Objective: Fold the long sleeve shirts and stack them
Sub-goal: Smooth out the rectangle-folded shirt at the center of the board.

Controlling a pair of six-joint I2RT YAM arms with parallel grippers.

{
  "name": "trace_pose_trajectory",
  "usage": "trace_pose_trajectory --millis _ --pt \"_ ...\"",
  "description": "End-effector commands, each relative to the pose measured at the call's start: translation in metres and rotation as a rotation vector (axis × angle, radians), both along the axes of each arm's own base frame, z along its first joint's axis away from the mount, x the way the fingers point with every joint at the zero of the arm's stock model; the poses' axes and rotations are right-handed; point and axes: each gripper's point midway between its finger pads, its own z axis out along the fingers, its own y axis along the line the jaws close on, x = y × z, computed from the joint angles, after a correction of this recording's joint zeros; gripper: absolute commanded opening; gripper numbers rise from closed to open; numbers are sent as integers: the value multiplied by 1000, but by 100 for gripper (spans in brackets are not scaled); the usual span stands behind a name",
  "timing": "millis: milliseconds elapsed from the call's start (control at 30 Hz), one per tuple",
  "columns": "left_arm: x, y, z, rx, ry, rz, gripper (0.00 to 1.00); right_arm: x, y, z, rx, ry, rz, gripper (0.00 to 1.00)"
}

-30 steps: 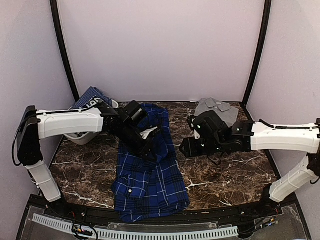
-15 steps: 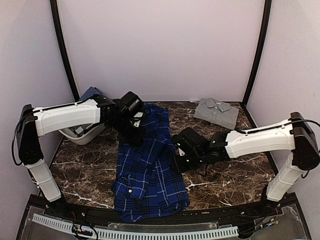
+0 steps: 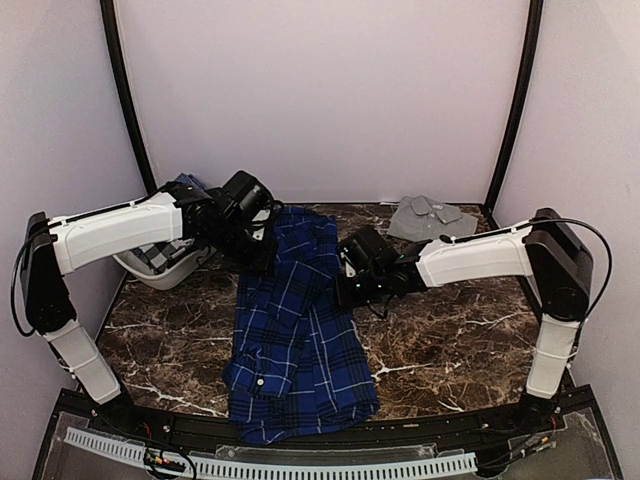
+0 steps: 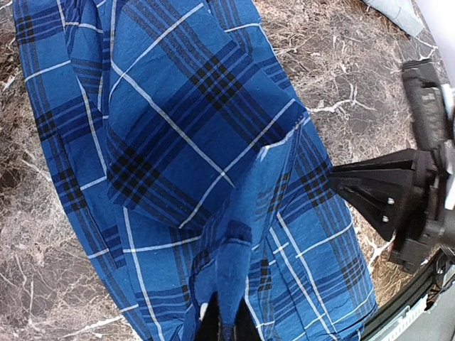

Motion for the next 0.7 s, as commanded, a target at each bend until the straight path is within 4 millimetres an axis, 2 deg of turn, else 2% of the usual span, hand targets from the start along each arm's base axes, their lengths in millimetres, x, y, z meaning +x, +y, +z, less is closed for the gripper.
trace_pose_trajectory --millis 0,67,167,300,433,467,500,533,567,667 --pt "0 -5 14 -33 -19 -25 0 -1 7 -16 15 41 26 3" --pt "0 -6 15 -36 -24 -27 0 -9 0 -23 7 62 19 2" --pt "1 -7 16 -38 -25 -27 0 -23 -9 -24 -3 66 19 2" --pt "3 0 14 -17 -36 6 0 -51 -2 -11 -48 33 66 5" --pt "15 32 16 46 -83 141 0 -92 17 -3 -112 6 127 17" --pt "20 44 10 57 -82 180 0 -105 21 -5 -125 11 144 21" --pt "24 56 13 41 -88 222 0 -120 23 -9 -147 23 164 23" --pt "23 62 4 29 -73 242 0 -134 26 -12 -164 34 178 26" --pt "24 69 5 0 -66 261 0 -148 28 -15 -180 37 194 29" --pt "25 75 -18 -45 -37 280 0 -182 32 -29 -248 51 218 37"
